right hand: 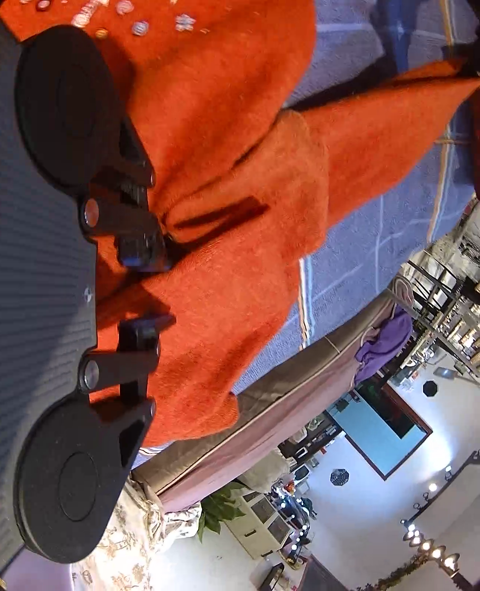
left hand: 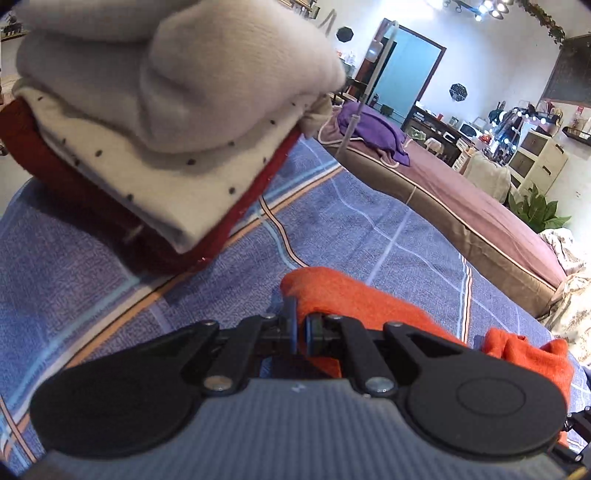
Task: Fold small clothes
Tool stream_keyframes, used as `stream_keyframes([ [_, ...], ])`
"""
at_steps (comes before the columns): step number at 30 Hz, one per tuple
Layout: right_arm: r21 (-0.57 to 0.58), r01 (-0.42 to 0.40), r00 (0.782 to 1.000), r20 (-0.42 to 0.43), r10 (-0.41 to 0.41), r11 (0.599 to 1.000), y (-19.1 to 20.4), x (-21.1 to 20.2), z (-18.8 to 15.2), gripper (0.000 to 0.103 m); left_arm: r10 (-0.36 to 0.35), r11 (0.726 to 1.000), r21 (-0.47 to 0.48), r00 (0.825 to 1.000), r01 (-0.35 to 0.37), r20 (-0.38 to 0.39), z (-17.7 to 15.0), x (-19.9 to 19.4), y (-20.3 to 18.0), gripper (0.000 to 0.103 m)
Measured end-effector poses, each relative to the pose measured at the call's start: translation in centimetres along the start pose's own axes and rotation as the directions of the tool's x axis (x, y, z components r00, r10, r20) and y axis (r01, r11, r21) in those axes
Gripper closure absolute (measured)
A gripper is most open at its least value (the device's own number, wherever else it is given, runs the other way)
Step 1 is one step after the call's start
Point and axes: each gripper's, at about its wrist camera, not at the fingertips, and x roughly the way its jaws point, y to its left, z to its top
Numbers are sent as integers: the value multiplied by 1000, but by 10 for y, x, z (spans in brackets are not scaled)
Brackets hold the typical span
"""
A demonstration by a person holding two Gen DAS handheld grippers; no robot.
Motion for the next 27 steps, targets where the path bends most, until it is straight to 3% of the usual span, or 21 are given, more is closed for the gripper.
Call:
stream_keyframes([
  [3,167,-27,999,24,23,986,-33,-11,-2,97,9,1000,-15,1000,-9,-8,2,1,5,99],
  [6,331,23,997,61,-45,943,-84,-32,-14,97,23,1000,0,1000,-23,-8,0,0,6,99],
  [10,542,172,981,-21,-191,823,-172,-51,-66,98,32,999,-16,999,-32,-8,-1,-3,11,99],
  [14,655,373,926,-211,-314,657,-245,-67,-141,98,40,999,-19,999,-40,-7,3,-1,14,99],
  [17,644,490,870,-326,-370,587,-275,-80,-185,98,55,998,-5,998,-55,-2,6,4,12,99],
  [21,588,593,805,-442,-395,550,-289,-91,-230,98,71,997,7,997,-71,3,10,8,8,99],
  [27,516,660,746,-538,-393,546,-292,-92,-271,98,89,995,52,996,-89,5,12,7,5,99],
])
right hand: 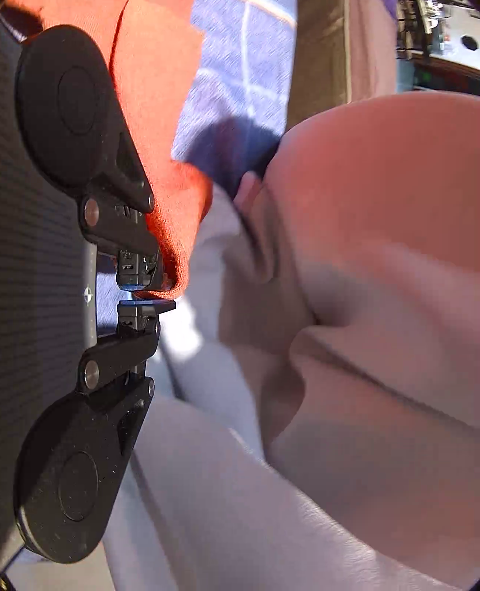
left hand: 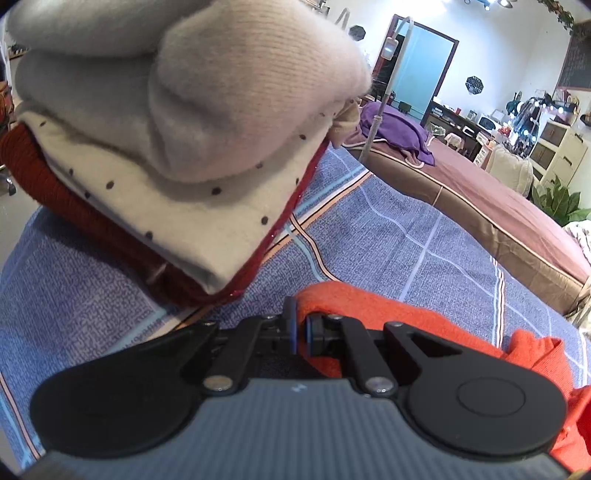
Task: Fold small clothes
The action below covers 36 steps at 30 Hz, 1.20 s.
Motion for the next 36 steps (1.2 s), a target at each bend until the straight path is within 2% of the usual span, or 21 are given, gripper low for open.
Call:
stream_keyframes([
  [9,-1,88,990,-107,-88,996,-1,33,-11,98,32,999,28,999,-33,23,8,-2,6,97],
  [10,-3,86,989,-120,-86,996,1,35,-13,98,35,999,33,999,-36,15,8,-1,6,96],
  [12,6,6,988,-153,-5,1000,4,33,-15,90,41,998,46,999,-40,-14,6,2,5,93],
  [13,0,-47,985,-163,47,999,7,30,-16,84,44,997,57,999,-43,-25,4,2,3,83],
  [14,-19,-73,985,-160,69,997,11,24,-17,65,36,997,76,999,-33,-38,1,1,-1,78],
  [15,-37,-80,987,-143,74,996,15,15,-18,51,26,995,95,999,-22,-47,-1,-1,-5,64],
  [16,-44,-91,990,-115,86,995,17,4,-18,44,19,994,109,998,-13,-52,-4,-4,-9,45],
  [18,-32,-136,988,-78,134,990,20,-16,-18,27,1,992,123,998,6,-59,-12,-15,-21,28],
  [19,-26,-173,983,-59,171,985,23,-26,-18,24,-33,990,134,998,40,-58,-15,-21,-28,22],
  [22,-62,-294,956,-11,294,954,37,-57,-16,16,-135,968,207,989,145,-61,-26,-39,-58,7],
  [24,-117,-386,921,13,390,915,58,-68,-14,8,-191,941,264,977,210,-96,-36,-40,-83,5],
  [25,-138,-430,900,14,436,892,69,-73,-14,7,-211,929,285,970,238,-124,-41,-38,-94,5],
  [27,-163,-510,856,-4,516,845,94,-80,-14,8,-220,900,336,955,277,-197,-56,-32,-116,6],
  [29,-194,-572,815,-23,579,797,120,-83,-14,8,-215,876,384,948,293,-233,-69,-28,-132,6],
  [32,-227,-609,784,-29,619,760,148,-87,-12,10,-221,837,444,940,320,-262,-80,-23,-144,8],
  [34,-244,-626,768,-27,640,741,159,-88,-5,10,-222,817,479,942,321,-252,-76,-19,-147,8],
  [36,-282,-637,749,-6,663,717,167,-90,2,9,-206,811,499,948,305,-244,-69,-11,-153,8],
])
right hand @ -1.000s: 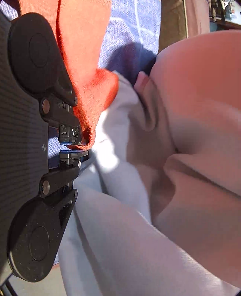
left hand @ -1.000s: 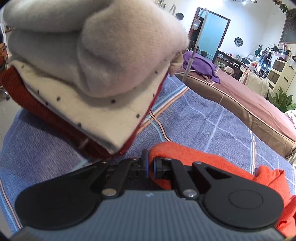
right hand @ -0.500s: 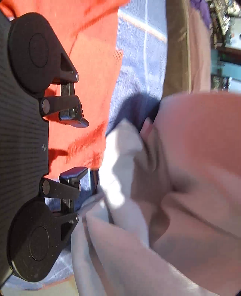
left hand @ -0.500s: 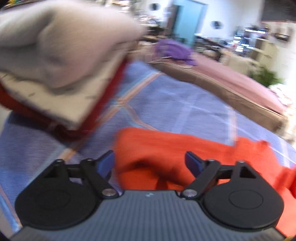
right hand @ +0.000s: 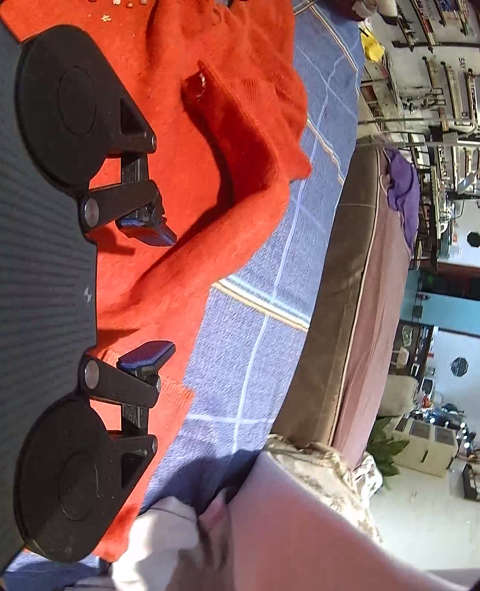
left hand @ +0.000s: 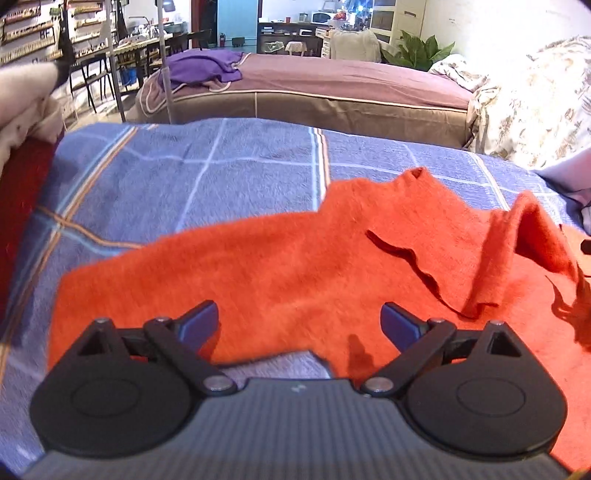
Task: Fold small clothes
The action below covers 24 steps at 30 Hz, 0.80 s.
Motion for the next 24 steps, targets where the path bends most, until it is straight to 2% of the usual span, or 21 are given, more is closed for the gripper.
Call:
stream_keyframes([
  [3,-97,-11,1000,26,13,995,15,5,15,8,-9,999,-40,1000,9,-5,15,10,4,8],
  [7,-262,16,999,52,-3,965,38,27,28,8,-33,999,-12,999,33,-14,24,23,-8,8],
  [9,-337,0,999,36,13,941,47,41,32,8,-52,999,-3,998,52,-25,24,26,-16,7],
  [11,-390,10,1000,5,-8,921,55,59,35,10,-68,998,11,997,68,-43,18,31,-23,7],
  [12,-393,6,1000,-8,-10,920,54,66,37,32,-66,997,25,997,67,-51,15,32,-26,7],
  [13,-366,-2,1000,-24,-7,931,50,73,41,66,-60,997,42,996,62,-59,11,33,-29,7],
  [14,-319,12,998,-48,-29,948,42,80,46,89,-54,997,59,996,58,-65,8,35,-30,7],
  [15,-274,56,995,-61,-75,960,32,86,50,92,-48,996,69,996,53,-69,5,36,-31,7],
  [17,-172,142,986,-68,-155,975,10,96,59,92,-33,997,63,996,38,-81,1,40,-28,8],
  [19,-56,186,975,-112,-192,981,-14,109,59,85,-28,999,35,996,31,-90,0,45,-22,8],
  [22,26,213,965,-163,-206,977,-32,125,45,59,-24,1000,16,997,25,-70,8,48,-16,8],
  [23,51,224,962,-169,-213,973,-35,126,41,33,-24,1000,12,998,25,-52,13,48,-13,8],
  [24,105,232,963,-164,-213,967,-39,123,36,22,-29,1000,2,999,29,-30,19,48,-10,7],
])
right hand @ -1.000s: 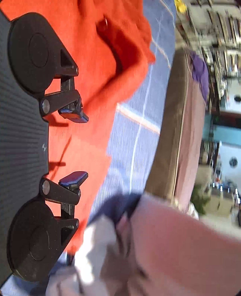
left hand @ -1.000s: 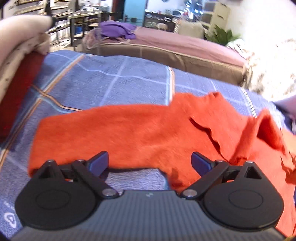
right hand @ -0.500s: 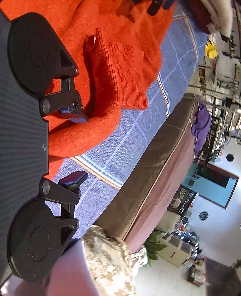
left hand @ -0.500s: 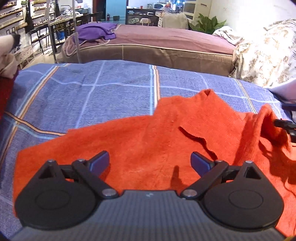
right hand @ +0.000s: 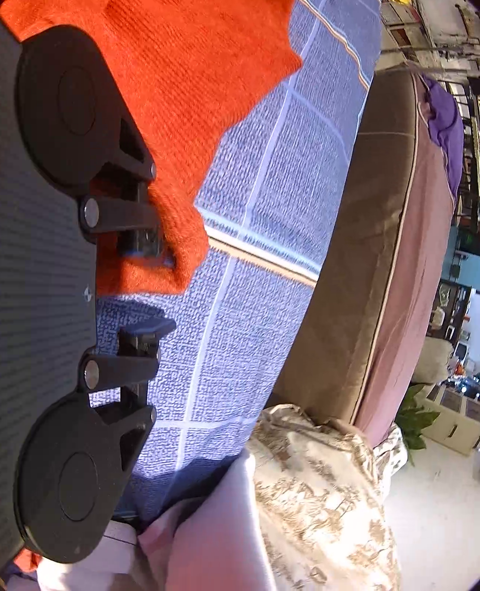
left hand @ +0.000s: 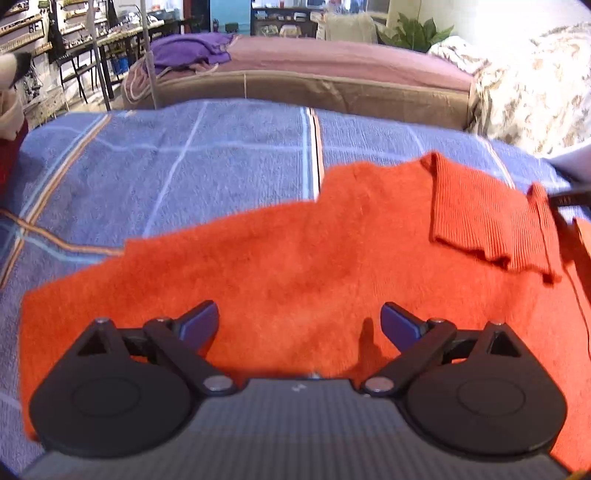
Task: Fold small clothes
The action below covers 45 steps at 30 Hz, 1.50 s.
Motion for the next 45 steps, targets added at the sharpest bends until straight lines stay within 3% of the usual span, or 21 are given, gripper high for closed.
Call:
stream_keyframes([
  [2,124,-78,995,68,69,989,-12,-15,-9,22,-8,999,-33,999,10,41,12,4,8,7],
  [4,170,-106,989,120,86,980,-18,-34,-19,22,-7,997,-75,999,10,34,27,16,17,6],
  [5,186,-95,989,132,71,978,-20,-44,-24,18,-8,995,-98,1000,10,21,34,24,20,6],
  [6,205,-93,989,134,66,974,-23,-54,-30,6,-16,993,-120,1000,18,13,41,32,22,6],
  [8,267,-131,986,135,98,955,-33,-76,-44,0,-38,989,-140,999,40,23,54,44,21,6],
  [11,344,-196,978,131,159,918,-42,-107,-73,0,-78,996,-47,996,80,47,68,62,-3,6],
  [13,357,-209,976,134,171,910,-43,-123,-91,0,-68,996,54,998,67,14,72,78,-29,8],
  [14,363,-210,976,136,172,908,-43,-130,-98,0,-56,995,87,998,57,-8,71,85,-39,24],
  [15,370,-211,976,137,171,905,-44,-134,-104,0,-55,993,107,998,58,-35,69,93,-49,51],
  [17,379,-201,978,127,165,903,-44,-140,-114,0,-40,991,124,999,40,-8,64,94,-62,73],
  [18,377,-195,980,118,161,906,-42,-143,-120,0,-37,990,134,999,37,0,63,92,-67,92],
  [22,378,-182,983,97,157,908,-38,-145,-134,0,-24,999,42,997,21,68,73,75,-52,93],
  [26,394,-185,982,95,161,900,-37,-140,-134,0,90,996,-23,986,-88,142,98,61,-14,93],
  [29,395,-200,979,111,169,897,-35,-139,-133,0,99,994,-62,990,-93,97,110,68,10,93],
  [32,376,-204,979,102,179,904,-28,-137,-133,0,92,996,-13,995,-92,32,107,87,13,92],
  [35,354,-203,979,92,182,913,-20,-136,-136,0,138,985,105,990,-137,-4,95,101,1,75],
  [36,348,-202,979,88,183,916,-19,-136,-137,0,158,979,128,987,-157,-2,91,102,-2,64],
  [37,343,-201,980,84,183,918,-17,-136,-138,0,172,976,132,985,-173,16,88,98,-3,51],
  [39,339,-194,981,83,176,920,-15,-137,-140,0,164,981,106,986,-165,19,86,91,2,37],
  [45,264,-215,973,146,181,940,-15,-135,-110,0,149,989,-19,987,-148,63,72,46,19,29],
])
